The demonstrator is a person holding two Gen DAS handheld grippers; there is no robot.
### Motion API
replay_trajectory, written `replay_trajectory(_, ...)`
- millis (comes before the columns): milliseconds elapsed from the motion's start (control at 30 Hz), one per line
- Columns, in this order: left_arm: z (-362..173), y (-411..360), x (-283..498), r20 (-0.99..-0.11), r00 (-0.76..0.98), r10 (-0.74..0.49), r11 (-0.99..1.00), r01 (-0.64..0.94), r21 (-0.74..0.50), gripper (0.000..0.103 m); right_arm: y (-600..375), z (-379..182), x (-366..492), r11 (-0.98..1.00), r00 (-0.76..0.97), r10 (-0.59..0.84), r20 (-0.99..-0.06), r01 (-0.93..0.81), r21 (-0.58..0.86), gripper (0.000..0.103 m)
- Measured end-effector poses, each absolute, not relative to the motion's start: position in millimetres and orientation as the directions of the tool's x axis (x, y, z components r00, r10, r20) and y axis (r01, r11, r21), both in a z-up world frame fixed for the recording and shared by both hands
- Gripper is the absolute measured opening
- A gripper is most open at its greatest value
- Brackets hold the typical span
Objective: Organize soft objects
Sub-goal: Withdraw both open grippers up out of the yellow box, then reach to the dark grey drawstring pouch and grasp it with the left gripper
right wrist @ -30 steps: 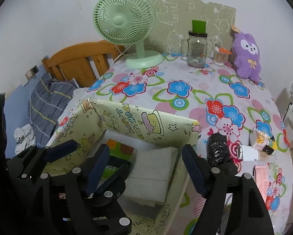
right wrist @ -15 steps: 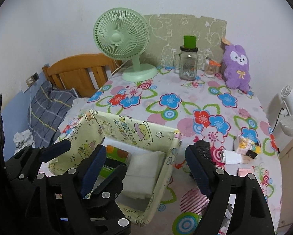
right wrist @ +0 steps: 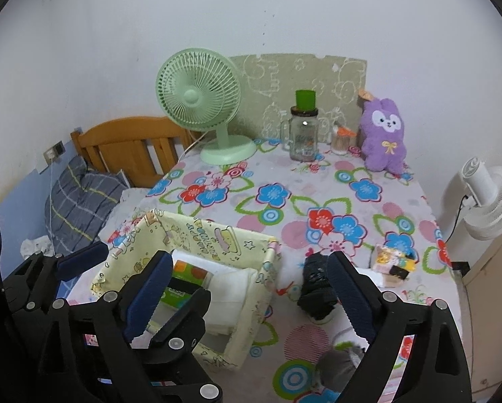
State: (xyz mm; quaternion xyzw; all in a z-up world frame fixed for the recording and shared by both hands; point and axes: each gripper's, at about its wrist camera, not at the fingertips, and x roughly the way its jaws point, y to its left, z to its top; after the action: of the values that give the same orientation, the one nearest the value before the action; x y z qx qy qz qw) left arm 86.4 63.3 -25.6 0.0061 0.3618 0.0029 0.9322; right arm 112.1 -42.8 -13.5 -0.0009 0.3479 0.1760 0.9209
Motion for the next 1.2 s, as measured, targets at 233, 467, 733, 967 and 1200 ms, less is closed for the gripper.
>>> replay_trajectory(233,-17,49,77,-0.661,0.751,-0.002,1.0,0.011,0.009,0.103,-59,-4,102,0.944,0.719,0.311,-0.621,-0.31,0.113,0.1)
replay_trajectory(467,-10,35,69,-0.648,0.762,-0.019,1.0,0.019,-0.007,0.103,-75,5,90,0.953,0.752,0.286,-0.594,-0.29,0.091,0.102)
replay_trajectory(733,-10,15,62,-0.639,0.769,-0.007,1.0,0.023,0.017,0.103,-93,8,80,0.968,0.788,0.226,-0.572,-0.249,0.04,0.103)
replay_trajectory(967,-13,-4,55,-0.63,0.776,-0.028,0.999,0.045,0.012,0.103,-114,2,75,0.967,0.775,0.237,-0.586,-0.246,0.065,0.103)
replay_trajectory(1200,-22,-25,54,-0.638,0.769,-0.045,0.998,0.062,0.003,0.103,-133,-8,71,0.972,0.765,0.22,-0.605,-0.222,0.073,0.103)
